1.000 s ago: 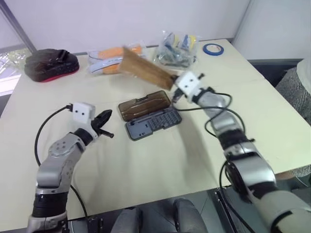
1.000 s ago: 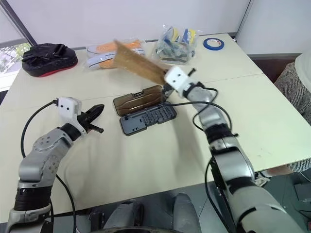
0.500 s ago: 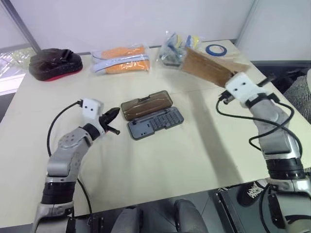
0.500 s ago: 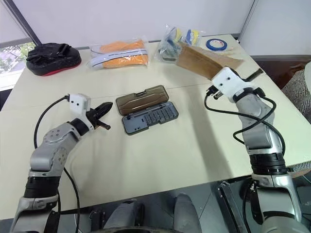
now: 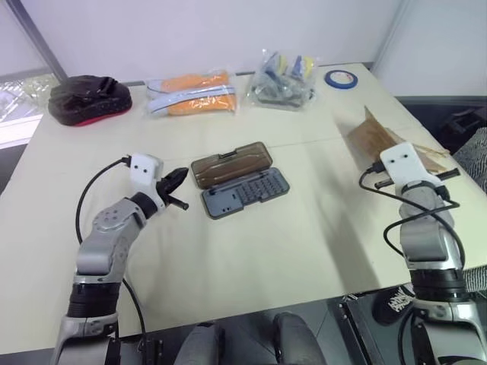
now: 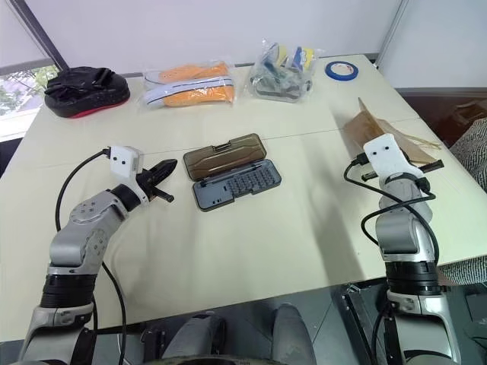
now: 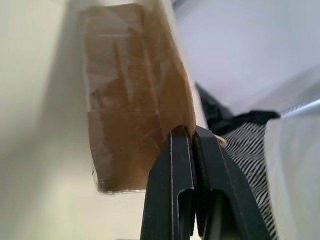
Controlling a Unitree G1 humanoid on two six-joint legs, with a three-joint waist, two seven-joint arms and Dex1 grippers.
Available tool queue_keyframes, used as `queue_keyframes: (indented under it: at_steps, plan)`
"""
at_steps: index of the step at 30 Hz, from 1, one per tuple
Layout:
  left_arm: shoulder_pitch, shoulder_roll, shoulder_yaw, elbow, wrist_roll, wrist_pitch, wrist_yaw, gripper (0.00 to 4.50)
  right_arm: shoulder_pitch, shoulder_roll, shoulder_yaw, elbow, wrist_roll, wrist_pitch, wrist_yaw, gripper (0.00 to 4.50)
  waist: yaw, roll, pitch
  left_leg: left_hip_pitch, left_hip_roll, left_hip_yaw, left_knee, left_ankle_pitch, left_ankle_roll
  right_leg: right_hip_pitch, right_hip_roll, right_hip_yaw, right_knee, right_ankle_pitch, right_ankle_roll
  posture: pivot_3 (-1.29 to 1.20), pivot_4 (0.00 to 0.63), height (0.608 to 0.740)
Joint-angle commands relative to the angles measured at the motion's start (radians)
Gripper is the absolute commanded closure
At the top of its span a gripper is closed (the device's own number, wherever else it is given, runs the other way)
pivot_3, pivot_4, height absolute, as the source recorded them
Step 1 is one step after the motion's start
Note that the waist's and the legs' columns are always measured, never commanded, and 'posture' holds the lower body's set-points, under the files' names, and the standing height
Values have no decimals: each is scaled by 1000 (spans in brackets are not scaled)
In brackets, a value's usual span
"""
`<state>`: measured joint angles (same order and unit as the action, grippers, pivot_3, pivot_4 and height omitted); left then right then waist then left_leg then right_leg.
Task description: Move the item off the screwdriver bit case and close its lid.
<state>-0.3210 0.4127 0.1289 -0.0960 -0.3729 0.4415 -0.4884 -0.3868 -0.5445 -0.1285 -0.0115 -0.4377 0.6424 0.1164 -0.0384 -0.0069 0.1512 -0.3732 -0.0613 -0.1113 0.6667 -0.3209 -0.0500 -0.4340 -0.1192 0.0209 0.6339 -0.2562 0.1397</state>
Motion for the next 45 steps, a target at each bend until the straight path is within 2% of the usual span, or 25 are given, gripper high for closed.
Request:
queue_keyframes:
  at_steps: [1,2,3,4,8,11,18,22,27,33,38,41,45]
  plan:
    - [0,5,8,-27,8,-23,0,4500,0,15,-23,-25,35,16,4,4445,0,0,0,0,0,0,0,0,0,0,0,0,0,0,0,0,150,740]
    - [-2,6,8,-24,9,-24,-1,4500,3,19,-22,-25,42,24,7,4445,-1,0,0,0,0,0,0,0,0,0,0,0,0,0,0,0,150,740]
    - [-3,6,8,-22,9,-24,-1,4500,7,19,-17,-24,41,30,8,3928,-1,0,0,0,0,0,0,0,0,0,0,0,0,0,0,0,150,740]
    - [-5,6,9,-20,10,-24,-1,4500,9,17,-12,-24,40,34,8,3634,1,0,0,0,0,0,0,0,0,0,0,0,0,0,0,0,150,740]
    - [-8,7,13,-18,8,-23,-2,4500,-1,21,-38,-43,79,32,11,1569,1,0,0,0,0,0,0,0,0,0,0,0,0,0,0,0,150,740]
    - [-13,7,17,-17,5,-21,-1,4500,-18,-24,-21,-58,40,-60,-42,46,1,0,0,0,0,0,0,0,0,0,0,0,0,0,0,0,150,740]
    - [-22,14,25,-21,-6,-8,-8,4500,-108,32,-28,-179,163,-159,0,46,-5,0,0,0,0,0,0,0,0,0,1,0,0,0,0,0,150,740]
    - [-31,17,28,-22,-21,6,-16,4500,-206,57,-1,-156,244,-202,69,46,-3,0,0,0,0,-1,0,0,0,0,1,0,0,0,0,0,150,740]
    - [-32,13,3,-38,-41,31,-45,4500,-363,129,28,53,390,-213,205,46,-5,0,0,1,0,-1,0,0,0,1,1,-1,0,0,0,0,150,740]
    - [-9,15,-10,-68,-46,50,-63,4500,-515,173,110,325,443,-265,345,46,-8,0,0,0,0,-2,0,0,0,0,0,-1,0,0,0,0,150,740]
    - [-4,11,-7,-74,-44,48,-58,4500,-605,218,159,531,431,-347,382,46,-8,0,0,0,0,-3,0,0,0,0,0,-1,0,0,0,0,150,740]
    - [12,5,-10,-95,-43,49,-48,4500,-693,275,176,738,428,-381,402,46,-13,0,0,0,0,-3,0,0,0,0,0,-1,0,0,0,0,150,740]
    - [31,-1,-10,-116,-42,53,-37,4500,-763,314,175,919,416,-430,382,46,-19,0,0,0,1,-4,-1,0,0,0,0,-1,1,0,0,0,150,740]
